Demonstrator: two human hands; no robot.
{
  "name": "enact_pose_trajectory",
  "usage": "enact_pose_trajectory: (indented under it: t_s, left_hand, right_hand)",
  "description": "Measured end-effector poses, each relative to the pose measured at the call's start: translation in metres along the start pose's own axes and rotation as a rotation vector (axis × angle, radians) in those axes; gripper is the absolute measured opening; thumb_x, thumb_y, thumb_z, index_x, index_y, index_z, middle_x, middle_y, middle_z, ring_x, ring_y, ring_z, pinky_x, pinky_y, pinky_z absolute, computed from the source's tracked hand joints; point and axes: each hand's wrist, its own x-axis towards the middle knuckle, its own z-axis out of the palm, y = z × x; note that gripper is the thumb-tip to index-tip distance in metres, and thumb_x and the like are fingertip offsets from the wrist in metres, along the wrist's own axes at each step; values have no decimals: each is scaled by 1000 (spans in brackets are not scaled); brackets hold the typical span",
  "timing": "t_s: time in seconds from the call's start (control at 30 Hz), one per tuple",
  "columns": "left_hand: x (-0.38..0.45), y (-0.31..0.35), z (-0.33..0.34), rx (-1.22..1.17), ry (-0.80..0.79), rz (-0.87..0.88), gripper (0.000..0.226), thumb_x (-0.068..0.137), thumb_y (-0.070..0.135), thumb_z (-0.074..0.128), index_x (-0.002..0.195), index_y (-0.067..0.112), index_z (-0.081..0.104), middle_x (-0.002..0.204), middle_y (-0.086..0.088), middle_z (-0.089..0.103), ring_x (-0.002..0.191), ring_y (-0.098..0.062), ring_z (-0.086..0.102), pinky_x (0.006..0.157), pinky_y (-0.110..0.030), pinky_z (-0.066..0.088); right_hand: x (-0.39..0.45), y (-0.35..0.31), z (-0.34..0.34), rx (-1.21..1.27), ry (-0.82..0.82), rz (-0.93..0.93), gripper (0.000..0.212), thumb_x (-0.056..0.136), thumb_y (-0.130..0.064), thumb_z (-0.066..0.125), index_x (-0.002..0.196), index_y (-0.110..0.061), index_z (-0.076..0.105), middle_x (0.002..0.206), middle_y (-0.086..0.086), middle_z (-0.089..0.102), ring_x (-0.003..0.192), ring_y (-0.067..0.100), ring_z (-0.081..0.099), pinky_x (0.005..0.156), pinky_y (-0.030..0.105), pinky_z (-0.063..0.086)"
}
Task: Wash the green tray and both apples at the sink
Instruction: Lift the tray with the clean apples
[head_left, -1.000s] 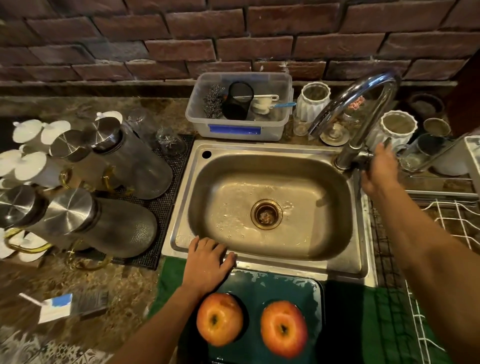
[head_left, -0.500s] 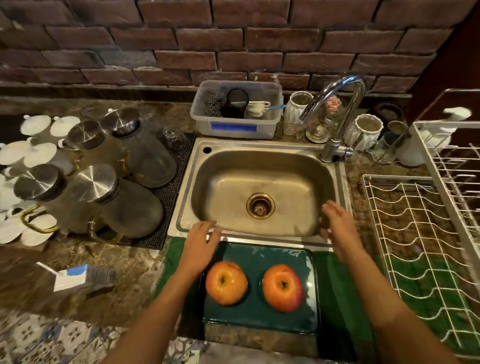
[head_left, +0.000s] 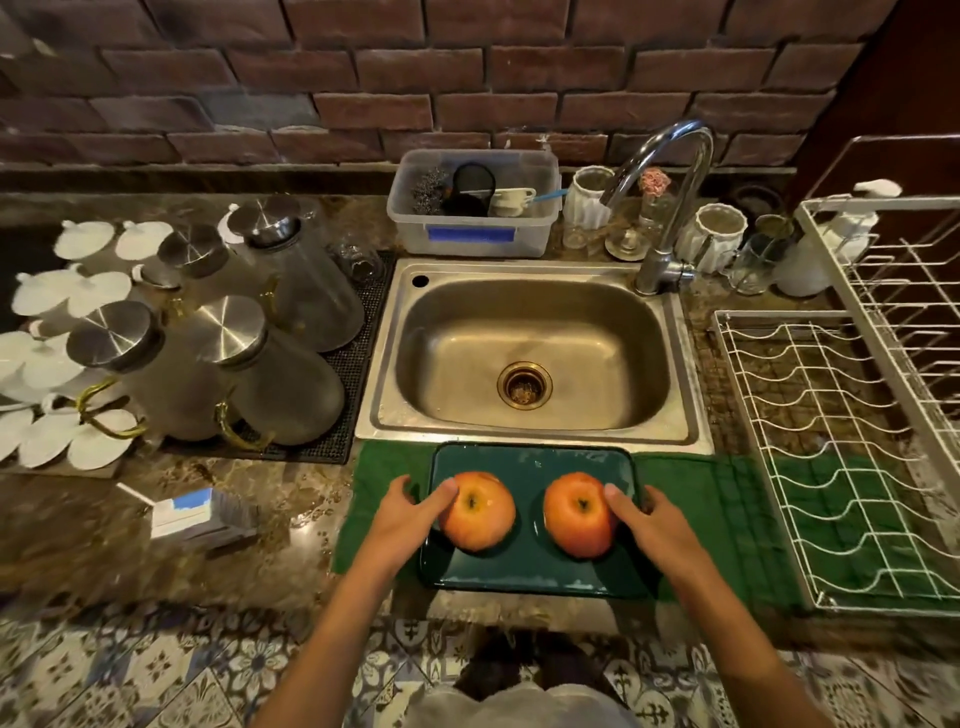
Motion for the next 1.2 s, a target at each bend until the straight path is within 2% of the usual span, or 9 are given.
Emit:
enact_pose_trajectory:
  t_s: [0.2, 0.33, 0.43, 0.6, 0.73, 0.83, 1.0, 1.1, 1.2]
  left_hand:
    - [-4, -4, 1, 1, -84, -39, 107, 75, 69, 71, 154, 8, 31, 152, -15, 44, 134, -33, 47, 108, -51, 44]
    - [-5, -5, 0, -7, -105, -56, 113, 68, 71, 74, 152, 5, 36, 147, -13, 51, 125, -28, 52, 103, -46, 48]
    - [-8, -2, 1, -57, -111, -102, 119, 57, 76, 78, 146, 6, 45, 130, -9, 59, 111, -24, 55, 83, -38, 51]
    - [-12, 0, 0, -110, -90, -124, 125, 41, 75, 81, 142, 7, 51, 125, -9, 60, 112, -26, 55, 79, -37, 49]
    - [-19, 5, -1, -122, -72, -100, 129, 37, 77, 82, 141, 6, 52, 126, -11, 61, 114, -27, 56, 87, -41, 51]
    - [-20, 20, -4, -125, -69, -77, 119, 46, 71, 82, 141, 6, 53, 126, -12, 61, 112, -27, 56, 86, -41, 51]
    - [-18, 62, -10, -124, -10, 9, 92, 65, 63, 83, 131, 3, 62, 121, -16, 65, 102, -27, 60, 79, -37, 51]
    - [-18, 98, -17, -101, 27, 65, 81, 71, 61, 79, 120, -2, 66, 120, -24, 67, 90, -26, 63, 71, -34, 53]
    - [-21, 134, -28, -106, 59, 117, 83, 72, 59, 79, 126, -2, 63, 118, -19, 64, 95, -27, 62, 67, -35, 53]
  right_hand:
    - [-4, 5, 1, -9, -37, 59, 79, 83, -48, 74, 142, 0, 50, 135, 11, 59, 123, 30, 57, 95, 35, 46]
    - [-6, 3, 1, 14, -29, 93, 51, 81, -46, 77, 113, -8, 64, 112, 7, 65, 94, 18, 61, 71, 26, 47]
    - [-7, 1, 1, 22, -33, 102, 40, 79, -48, 78, 97, -18, 58, 96, -2, 61, 79, 3, 55, 57, 18, 40]
    - [-10, 7, 5, 55, 21, 73, 74, 77, -47, 80, 133, -5, 55, 104, -2, 59, 88, 8, 54, 75, 22, 42]
    - [-12, 1, 5, 61, 39, 66, 97, 75, -49, 81, 146, 4, 40, 142, 18, 54, 116, 27, 57, 86, 28, 41]
    - [-9, -15, 0, 59, 52, 52, 94, 73, -51, 81, 143, 1, 46, 137, 17, 58, 119, 28, 58, 89, 30, 44]
    - [-3, -60, -10, 85, 70, -3, 62, 73, -54, 80, 108, -6, 64, 99, 7, 69, 90, 19, 64, 61, 25, 47]
    - [0, -93, -18, 76, 103, -59, 90, 75, -56, 78, 137, 4, 50, 126, 17, 61, 113, 30, 60, 81, 35, 49]
    - [-2, -130, -30, 74, 110, -85, 91, 74, -59, 77, 135, 5, 52, 127, 18, 59, 108, 29, 60, 74, 32, 48]
